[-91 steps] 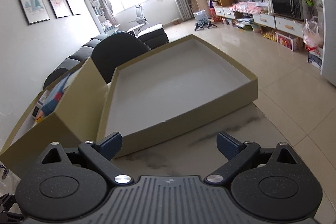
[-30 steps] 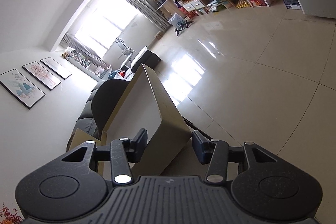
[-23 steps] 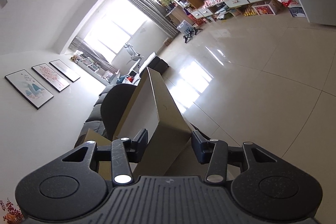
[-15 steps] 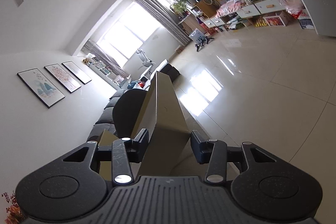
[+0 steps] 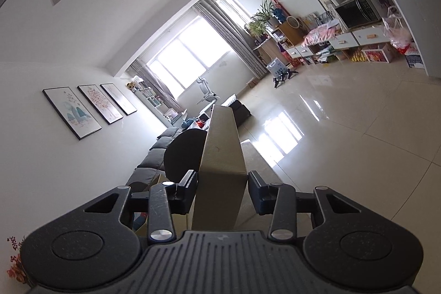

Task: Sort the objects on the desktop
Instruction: 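Lift and tilt the cardboard lid up with the right tool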

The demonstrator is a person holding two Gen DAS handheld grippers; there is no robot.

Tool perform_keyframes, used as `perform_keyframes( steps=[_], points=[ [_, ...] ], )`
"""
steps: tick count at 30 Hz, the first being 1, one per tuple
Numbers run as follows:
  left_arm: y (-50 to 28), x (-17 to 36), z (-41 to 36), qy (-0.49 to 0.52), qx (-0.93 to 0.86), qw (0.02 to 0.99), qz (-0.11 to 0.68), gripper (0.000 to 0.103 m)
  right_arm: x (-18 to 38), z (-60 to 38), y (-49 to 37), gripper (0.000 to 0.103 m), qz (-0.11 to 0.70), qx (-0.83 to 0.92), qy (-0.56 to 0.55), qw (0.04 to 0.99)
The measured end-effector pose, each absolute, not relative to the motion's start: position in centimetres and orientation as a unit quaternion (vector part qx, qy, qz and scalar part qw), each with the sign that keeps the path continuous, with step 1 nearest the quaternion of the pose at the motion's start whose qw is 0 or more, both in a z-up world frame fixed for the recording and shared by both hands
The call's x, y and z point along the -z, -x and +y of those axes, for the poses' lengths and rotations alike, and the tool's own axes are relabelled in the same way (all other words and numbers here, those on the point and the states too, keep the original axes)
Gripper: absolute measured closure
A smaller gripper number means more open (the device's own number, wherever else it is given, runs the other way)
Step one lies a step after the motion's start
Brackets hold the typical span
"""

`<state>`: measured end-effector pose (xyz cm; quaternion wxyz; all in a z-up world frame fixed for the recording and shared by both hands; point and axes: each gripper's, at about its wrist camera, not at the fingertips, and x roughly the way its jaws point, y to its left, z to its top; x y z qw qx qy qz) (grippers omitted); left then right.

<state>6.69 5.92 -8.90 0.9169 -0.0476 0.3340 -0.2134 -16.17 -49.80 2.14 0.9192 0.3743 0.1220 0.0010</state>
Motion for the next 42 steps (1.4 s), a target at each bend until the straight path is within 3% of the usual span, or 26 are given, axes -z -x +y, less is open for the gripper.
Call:
perform_keyframes(
  steps=[14, 16, 17, 18, 25, 31, 37, 42],
  points=[
    [-5.5, 6.7, 4.3, 0.074, 0.276, 0.907, 0.308, 0.000, -5.7, -45.1, 19.9, 0.061, 0.092, -0.037, -0.272, 0.957],
    [-5.4, 6.2, 4.2, 0.082, 0.290, 0.904, 0.304, 0.000, -6.4, -44.0, 20.5, 0.071, 0.092, -0.048, -0.259, 0.960],
    [-5.3, 6.0, 4.1, 0.086, 0.297, 0.902, 0.302, 0.000, -6.6, -43.6, 20.7, 0.093, 0.094, -0.052, -0.251, 0.962],
    [-5.3, 5.8, 4.0, 0.090, 0.304, 0.900, 0.299, 0.000, -6.8, -43.3, 20.9, 0.102, 0.089, -0.063, -0.245, 0.963],
    [-6.1, 4.9, 2.3, 0.097, 0.331, 0.893, 0.289, 0.000, -6.7, -41.1, 19.5, 0.102, 0.112, -0.088, -0.216, 0.966],
    [-6.3, 5.4, 1.2, 0.088, 0.341, 0.887, 0.298, 0.000, -4.4, -41.5, 18.1, 0.084, 0.133, -0.075, -0.246, 0.957],
    [-6.4, 5.9, 0.1, 0.081, 0.350, 0.881, 0.308, 0.000, -1.6, -43.5, 17.8, 0.052, 0.159, -0.017, -0.234, 0.959],
    [-6.3, 6.4, -1.4, 0.072, 0.364, 0.875, 0.310, 0.000, 0.8, -44.8, 17.4, 0.042, 0.183, 0.017, -0.243, 0.952]
  ],
)
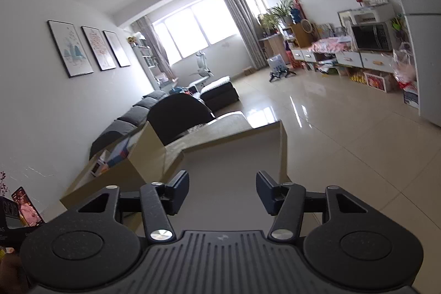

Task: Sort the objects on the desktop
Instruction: 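Lift and tilt the cardboard lid up with the right tool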

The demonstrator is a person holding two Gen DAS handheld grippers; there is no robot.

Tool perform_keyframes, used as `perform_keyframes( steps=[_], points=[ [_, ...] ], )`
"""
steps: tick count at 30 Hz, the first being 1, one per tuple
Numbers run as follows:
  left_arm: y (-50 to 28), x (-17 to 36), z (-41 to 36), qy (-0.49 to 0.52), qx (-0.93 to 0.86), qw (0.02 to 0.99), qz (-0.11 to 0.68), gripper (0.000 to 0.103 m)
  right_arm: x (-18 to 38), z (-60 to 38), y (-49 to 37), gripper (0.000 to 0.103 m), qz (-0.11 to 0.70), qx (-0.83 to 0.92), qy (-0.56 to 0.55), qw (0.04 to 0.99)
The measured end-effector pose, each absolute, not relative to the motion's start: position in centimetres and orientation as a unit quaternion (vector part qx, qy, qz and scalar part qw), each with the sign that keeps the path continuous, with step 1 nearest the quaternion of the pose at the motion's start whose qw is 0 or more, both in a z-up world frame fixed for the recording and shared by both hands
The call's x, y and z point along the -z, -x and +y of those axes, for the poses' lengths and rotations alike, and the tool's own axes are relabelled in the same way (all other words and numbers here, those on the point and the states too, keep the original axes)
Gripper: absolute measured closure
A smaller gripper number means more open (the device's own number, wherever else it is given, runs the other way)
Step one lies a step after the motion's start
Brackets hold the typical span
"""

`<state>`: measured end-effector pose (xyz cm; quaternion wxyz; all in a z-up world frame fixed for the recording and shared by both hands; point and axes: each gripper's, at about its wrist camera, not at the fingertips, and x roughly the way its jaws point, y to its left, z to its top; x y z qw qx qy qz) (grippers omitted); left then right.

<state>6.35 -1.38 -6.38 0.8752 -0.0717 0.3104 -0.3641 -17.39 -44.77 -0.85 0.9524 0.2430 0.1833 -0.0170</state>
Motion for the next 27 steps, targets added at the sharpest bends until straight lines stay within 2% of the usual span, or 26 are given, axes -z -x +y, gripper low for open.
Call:
perform_keyframes(
  steps=[8, 22, 27],
  points=[
    [-5.9, 7.5, -3.4, 0.034, 0.386, 0.863, 0.324, 0.000, 4.1, -45.3, 17.0, 0.033, 0.212, 0.037, -0.257, 0.942],
    [-5.3, 9.0, -6.1, 0.018, 0.430, 0.836, 0.341, 0.000, 6.3, -43.8, 15.9, 0.030, 0.236, 0.057, -0.277, 0.930],
    [-5.3, 9.0, -6.3, 0.045, 0.452, 0.819, 0.350, 0.000, 7.2, -44.0, 15.5, 0.030, 0.242, 0.065, -0.285, 0.925]
  ],
)
